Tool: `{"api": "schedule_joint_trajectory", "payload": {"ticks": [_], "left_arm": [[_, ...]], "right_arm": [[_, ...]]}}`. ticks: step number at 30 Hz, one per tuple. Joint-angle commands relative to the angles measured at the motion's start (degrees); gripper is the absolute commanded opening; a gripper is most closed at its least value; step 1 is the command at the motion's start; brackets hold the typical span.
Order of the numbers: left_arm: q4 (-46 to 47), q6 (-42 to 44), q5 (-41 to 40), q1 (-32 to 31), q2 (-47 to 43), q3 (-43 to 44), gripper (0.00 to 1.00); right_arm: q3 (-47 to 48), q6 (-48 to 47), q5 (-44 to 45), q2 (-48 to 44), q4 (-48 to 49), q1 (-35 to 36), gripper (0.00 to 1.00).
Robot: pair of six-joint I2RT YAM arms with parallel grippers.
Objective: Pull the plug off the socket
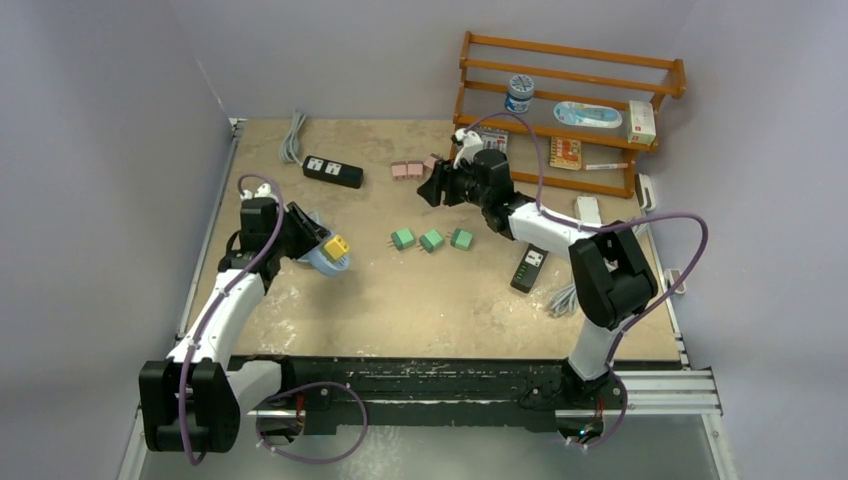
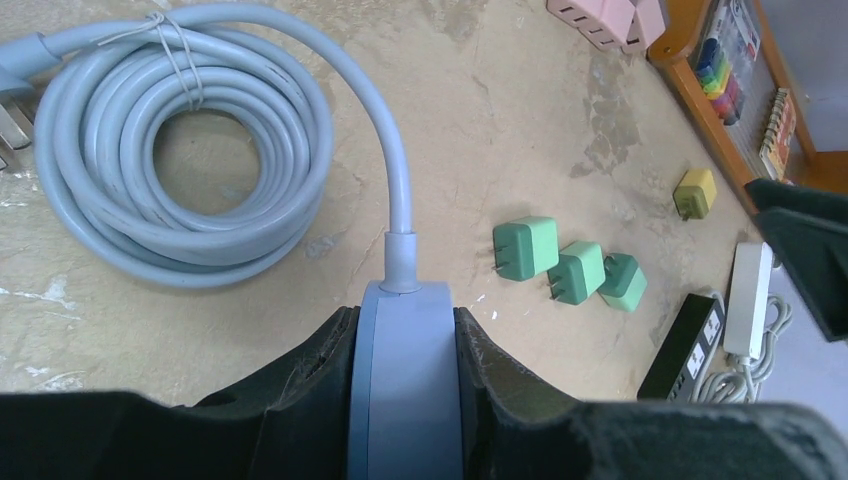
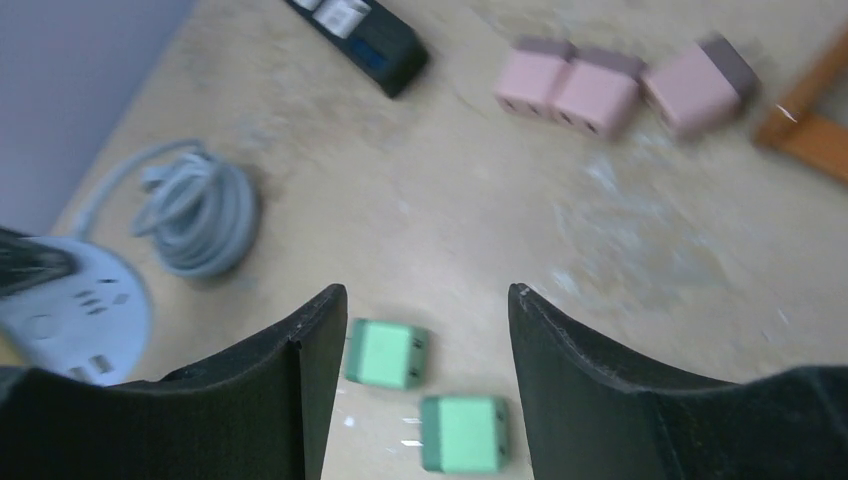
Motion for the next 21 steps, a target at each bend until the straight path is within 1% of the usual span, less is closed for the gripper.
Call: {"api": "schedule_joint_trajectory", "payload": {"ticks": [1,4,7,9,11,14,17,19,21], "left_arm": [[6.8,-1.7,-0.1,-1.4,-0.8,1.9,0.00],[6.6,-1.7,-1.5,-2.5,-0.4,2.5,0.00],[6.1,-1.9,-3.0,-3.0,-0.1,2.7,0.00],[5.1,-2.4,-5.3,-3.0,0.3,2.8,0.00],[4.3,-2.5,-6.7,-3.0,0.9,3.0,0.00],[4.5,-3.0,-6.6,-3.0,1.5,3.1,0.00],[4.8,-3.4,-6.4,-3.0,1.7,3.2,0.00],[4.7,-3.3,-6.7,-3.0,1.7,3.4,0.00],[4.6,-3.3,-6.8,-3.0,1.7,3.6,0.00]], "right_arm": [[5.8,0.7,-15.3,1.9,8.3,0.7,0.62],[7.9,3.0,-19.1,3.5,11.0,2.7,0.62],[9.3,3.3,-21.5,3.9,12.2,5.8,0.62],[9.3,3.1,-24.0,3.9,13.5,8.2,0.62],[9.3,1.7,-27.1,4.3,13.9,10.5,0.62],[9.5,-1.4,-31.5,5.3,13.2,13.3,0.63],[8.4,-1.9,-35.3,5.5,14.7,14.1,0.65],[8.3,-2.5,-36.3,5.5,14.8,14.6,0.68],[9.4,-4.8,-35.4,5.8,12.3,15.5,0.71]]}}
